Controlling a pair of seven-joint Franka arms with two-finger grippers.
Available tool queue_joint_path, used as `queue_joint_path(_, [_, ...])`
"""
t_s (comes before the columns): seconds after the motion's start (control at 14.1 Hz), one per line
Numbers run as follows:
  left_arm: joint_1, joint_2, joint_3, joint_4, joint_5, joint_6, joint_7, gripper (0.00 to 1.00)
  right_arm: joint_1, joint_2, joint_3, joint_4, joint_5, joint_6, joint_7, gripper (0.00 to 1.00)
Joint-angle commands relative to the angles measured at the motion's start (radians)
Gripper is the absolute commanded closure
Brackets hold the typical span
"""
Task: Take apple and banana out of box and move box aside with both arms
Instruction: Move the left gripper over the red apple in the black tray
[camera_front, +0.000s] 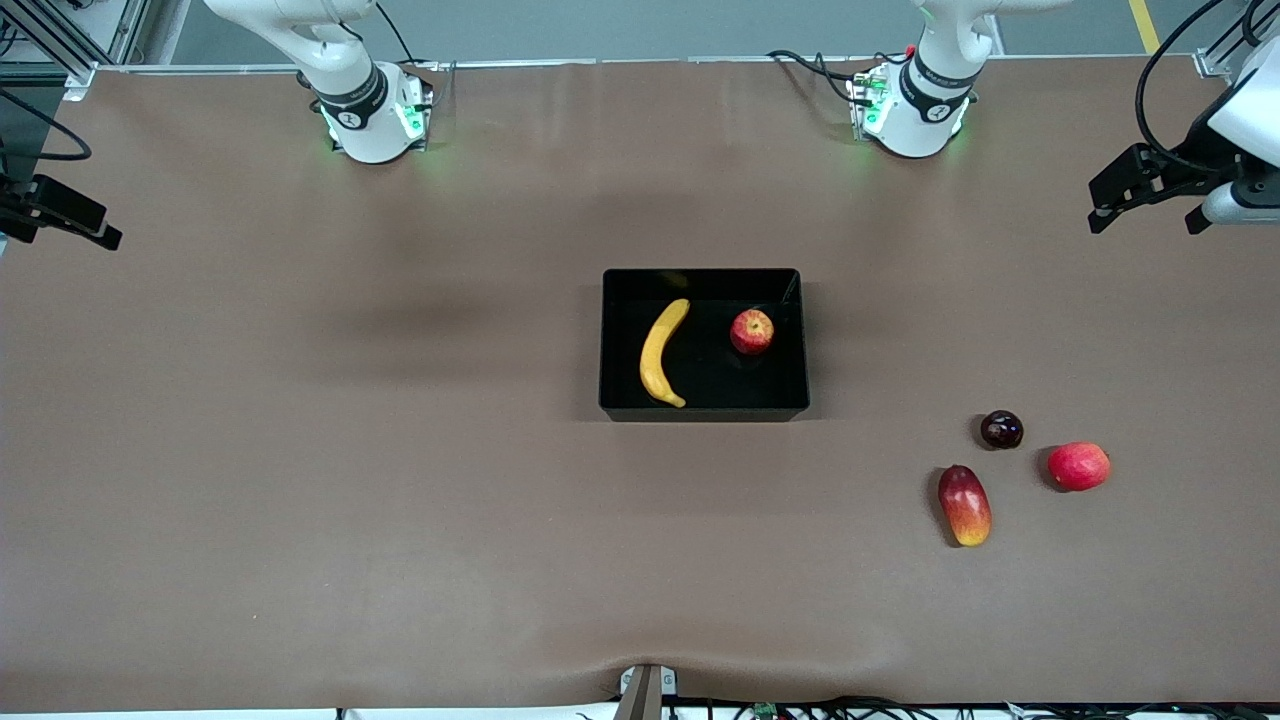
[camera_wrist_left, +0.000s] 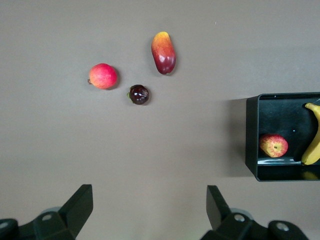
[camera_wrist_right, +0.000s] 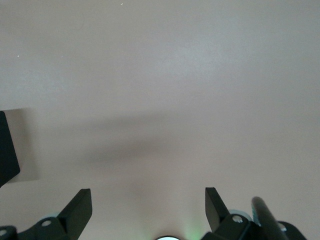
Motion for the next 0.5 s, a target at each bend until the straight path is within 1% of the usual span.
queue_joint_path(0.0, [0.003, 0.012, 0.002, 0.031, -0.023, -0.034, 0.008, 0.0, -0.017, -0.007, 0.011, -0.003, 0.014, 0.003, -0.01, 0.0])
queue_joint_path(0.28, [-0.009, 0.029, 0.001, 0.049, -0.021, -0.04, 0.005, 0.0, -0.021, -0.007, 0.01, 0.0, 0.012, -0.001, -0.01, 0.0])
queue_joint_path(0.36, [-0.017, 0.036, -0.007, 0.054, -0.017, -0.04, 0.005, 0.0, -0.024, -0.007, 0.008, 0.0, 0.014, -0.001, -0.01, 0.0])
queue_joint_path(0.43, [-0.029, 0.047, -0.037, 0.052, -0.02, -0.04, -0.004, 0.0, -0.02, -0.007, 0.008, 0.003, 0.014, 0.0, -0.008, 0.0])
